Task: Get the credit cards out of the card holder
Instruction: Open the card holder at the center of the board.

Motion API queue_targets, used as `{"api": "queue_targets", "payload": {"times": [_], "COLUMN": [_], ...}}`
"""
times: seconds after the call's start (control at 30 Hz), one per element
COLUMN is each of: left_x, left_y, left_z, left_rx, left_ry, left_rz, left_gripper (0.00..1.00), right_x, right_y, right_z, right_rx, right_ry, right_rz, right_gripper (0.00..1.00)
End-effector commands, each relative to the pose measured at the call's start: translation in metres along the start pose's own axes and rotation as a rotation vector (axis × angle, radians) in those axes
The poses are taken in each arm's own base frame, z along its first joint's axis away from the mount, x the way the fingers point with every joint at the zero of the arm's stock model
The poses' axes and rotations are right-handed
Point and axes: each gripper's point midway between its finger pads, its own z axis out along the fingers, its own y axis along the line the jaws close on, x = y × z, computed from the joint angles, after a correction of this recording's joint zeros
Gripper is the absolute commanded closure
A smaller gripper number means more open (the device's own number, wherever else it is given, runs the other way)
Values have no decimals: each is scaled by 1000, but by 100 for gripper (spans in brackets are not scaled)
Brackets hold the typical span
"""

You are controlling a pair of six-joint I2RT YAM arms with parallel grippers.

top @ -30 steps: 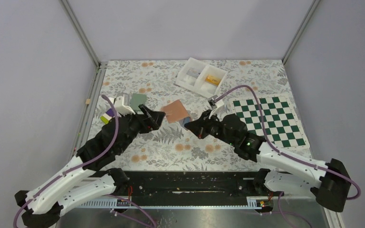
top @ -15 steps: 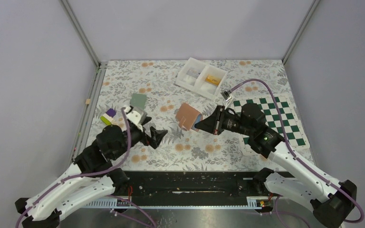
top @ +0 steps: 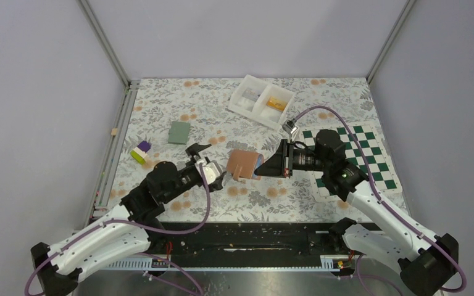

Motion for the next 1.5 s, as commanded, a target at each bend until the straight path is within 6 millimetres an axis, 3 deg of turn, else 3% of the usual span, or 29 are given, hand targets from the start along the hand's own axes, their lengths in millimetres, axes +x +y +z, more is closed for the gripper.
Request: {"api": "queue_targets", "payload": {"times": [0.0,0.27,0.67,1.0,1.2,1.47], "left_x": [-49,-71,-64,-63,-62,-72], "left_y": [15,2,-18,-16,-15,-15], "left_z": [14,5,-8,0,5,4], "left_rx": [-15,67,186,175,181,176], "left_ry": [-174,-282,-254,-246,-218,-229], "left_rz": [140,185,199,197,169,3], "left_gripper": [1,2,10,19,41,99], "right_x": [8,14,20,21,27,29], "right_y": [19,0,-22,-26,-31,-38], "right_z": [-4,-2,3,3,4,7], "right_rx": [-110,-75,-22,-19,-21,-14], "right_ry": [41,62,84,91,121,153], "right_rz": [6,7,3,7,13,-7], "right_gripper": [100,100,100,100,100,100]}}
